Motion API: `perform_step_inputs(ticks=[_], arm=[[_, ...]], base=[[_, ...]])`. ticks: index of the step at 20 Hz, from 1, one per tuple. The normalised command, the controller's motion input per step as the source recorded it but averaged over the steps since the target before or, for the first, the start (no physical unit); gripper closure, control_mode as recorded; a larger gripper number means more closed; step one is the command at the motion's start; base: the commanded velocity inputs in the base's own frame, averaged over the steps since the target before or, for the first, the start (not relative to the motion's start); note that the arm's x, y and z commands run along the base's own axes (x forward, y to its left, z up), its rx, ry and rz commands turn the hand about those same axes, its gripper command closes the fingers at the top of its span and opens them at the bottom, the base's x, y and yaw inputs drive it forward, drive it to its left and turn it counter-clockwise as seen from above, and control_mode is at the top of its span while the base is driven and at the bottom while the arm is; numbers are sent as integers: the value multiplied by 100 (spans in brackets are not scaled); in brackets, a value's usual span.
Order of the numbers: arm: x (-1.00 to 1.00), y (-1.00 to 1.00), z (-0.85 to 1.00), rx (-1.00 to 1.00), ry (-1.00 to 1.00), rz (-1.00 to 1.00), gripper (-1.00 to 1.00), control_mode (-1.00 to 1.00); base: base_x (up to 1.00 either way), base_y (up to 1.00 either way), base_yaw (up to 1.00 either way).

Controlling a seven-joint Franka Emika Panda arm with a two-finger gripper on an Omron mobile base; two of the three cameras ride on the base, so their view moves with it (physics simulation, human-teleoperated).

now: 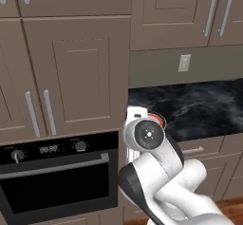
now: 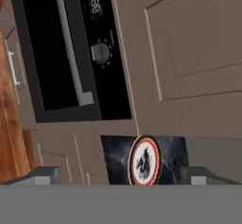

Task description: Take the baked cake out of the oven and place it on the plate for cooling. Then close the oven door.

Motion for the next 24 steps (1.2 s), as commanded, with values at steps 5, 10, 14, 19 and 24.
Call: perform_step_inputs(ticks=[5, 10, 14, 19, 24], arm=[[26, 39, -38, 0, -6, 10, -100, -100], [31, 47, -37, 0, 0, 3, -100, -100], [27, 61, -37, 0, 0, 0, -100, -100], [24, 67, -37, 0, 0, 0, -100, -100], [23, 64, -42, 0, 0, 0, -100, -100]], base=[[0, 0, 0], [0, 0, 0], [0, 0, 0], [0, 0, 0], [0, 0, 0]])
